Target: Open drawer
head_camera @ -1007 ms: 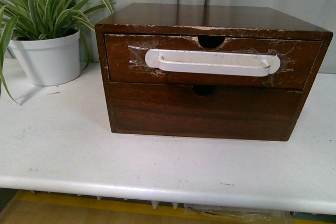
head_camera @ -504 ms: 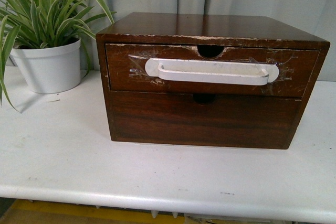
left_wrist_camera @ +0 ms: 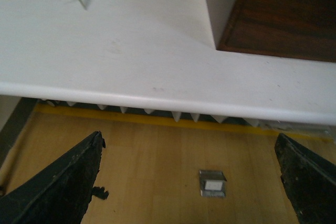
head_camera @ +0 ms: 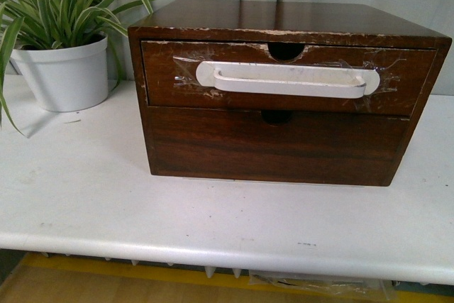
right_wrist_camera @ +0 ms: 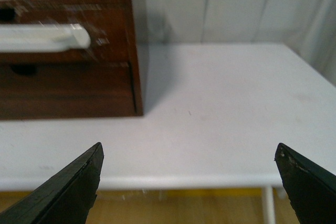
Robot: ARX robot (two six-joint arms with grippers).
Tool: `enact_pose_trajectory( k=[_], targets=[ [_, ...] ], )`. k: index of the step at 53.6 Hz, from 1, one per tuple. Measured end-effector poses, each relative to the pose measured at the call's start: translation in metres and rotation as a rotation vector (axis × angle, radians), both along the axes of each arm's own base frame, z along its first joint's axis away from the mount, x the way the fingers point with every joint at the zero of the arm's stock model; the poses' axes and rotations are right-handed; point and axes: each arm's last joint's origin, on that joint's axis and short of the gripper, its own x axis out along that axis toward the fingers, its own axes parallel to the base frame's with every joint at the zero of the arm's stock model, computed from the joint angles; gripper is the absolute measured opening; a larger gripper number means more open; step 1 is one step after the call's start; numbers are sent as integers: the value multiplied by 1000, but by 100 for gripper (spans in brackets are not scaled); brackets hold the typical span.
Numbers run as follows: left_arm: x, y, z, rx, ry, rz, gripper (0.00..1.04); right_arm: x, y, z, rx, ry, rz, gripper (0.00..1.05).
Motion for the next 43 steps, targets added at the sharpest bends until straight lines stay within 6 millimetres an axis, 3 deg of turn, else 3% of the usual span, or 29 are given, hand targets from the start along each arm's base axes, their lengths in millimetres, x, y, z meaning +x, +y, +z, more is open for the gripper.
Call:
enact_pose_trajectory(
  k=[16,34,43],
  targets=[
    [46,-31,37,220,9,-407,99,49,6,38,-241,196,249,96],
    [101,-64,66,518,24,-749,99,94,20,71,-425,249,431,96],
    [132,-97,81,683,3,-945,99,118,35,88,-522,265,560,96]
  ],
)
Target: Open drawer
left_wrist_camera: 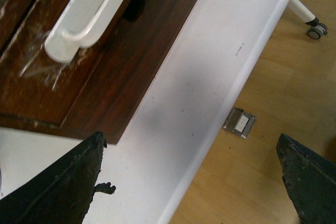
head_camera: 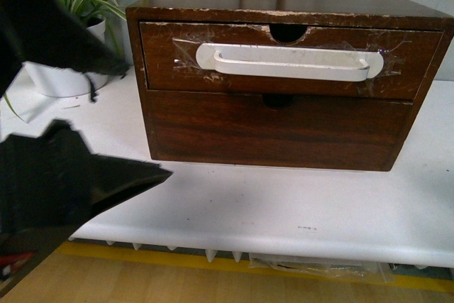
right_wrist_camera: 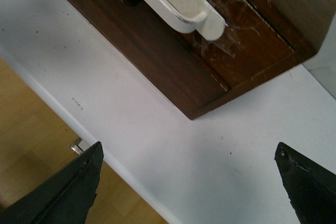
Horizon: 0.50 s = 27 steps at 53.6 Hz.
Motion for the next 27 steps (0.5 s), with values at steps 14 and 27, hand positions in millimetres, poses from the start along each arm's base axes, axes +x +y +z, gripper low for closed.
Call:
enact_pose_trajectory(
  k=[14,27],
  targets=[
    [48,-35,8,103,19,-147,99,33,19,4,-98,71,186,96],
    [79,-42,14,52,53,-217,99,48,25,0,-132,78,352,96]
  ],
)
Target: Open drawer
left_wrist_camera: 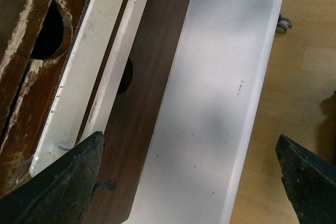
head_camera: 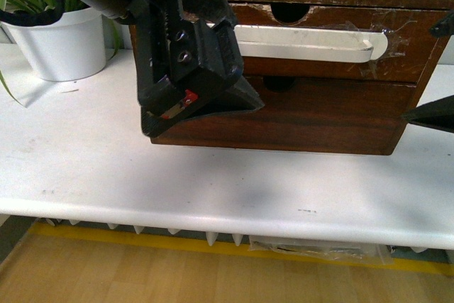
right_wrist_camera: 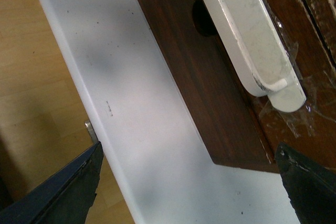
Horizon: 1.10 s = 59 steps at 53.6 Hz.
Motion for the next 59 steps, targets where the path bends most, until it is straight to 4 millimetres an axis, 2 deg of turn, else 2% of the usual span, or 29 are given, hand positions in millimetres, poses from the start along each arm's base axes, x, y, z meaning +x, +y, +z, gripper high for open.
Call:
enact_pose_trajectory(
  k=[10,19,42,59],
  targets=[
    [18,-3,-10,-46,44,-19,99,17,-1,-9,24,14,43,96],
    [28,-6,-5,-109,72,-39,99,27,-6,-15,45,18,45,96],
    [50,-1,-20,-38,65,6,99,44,1,-14,67,3,77,96],
    [62,5,-18,27,54,-4,99,49,4,-17,78,5,94,96]
  ],
)
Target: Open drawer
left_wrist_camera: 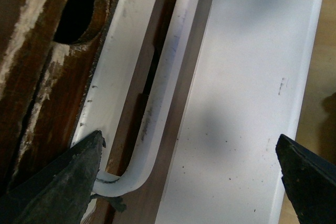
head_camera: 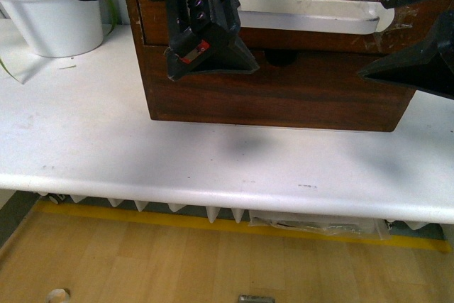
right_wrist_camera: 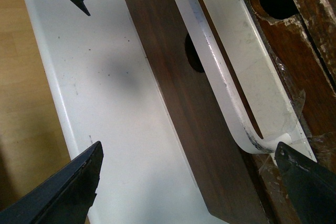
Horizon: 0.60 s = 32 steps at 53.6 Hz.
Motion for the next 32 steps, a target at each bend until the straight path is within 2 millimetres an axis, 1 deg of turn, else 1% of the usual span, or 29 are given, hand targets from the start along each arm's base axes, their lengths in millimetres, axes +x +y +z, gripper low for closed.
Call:
enact_pose_trajectory(
  k=[8,27,32],
  targets=[
    [-2,2,0,44,-1,-38,99,6,4,-5,2,0,8,96],
    [-2,2,-1,45,-12,-49,99,18,20,-10,13,-17,27,96],
    [-2,2,-2,43,-10,-52,99,21,23,-13,9,-11,27,96]
  ],
)
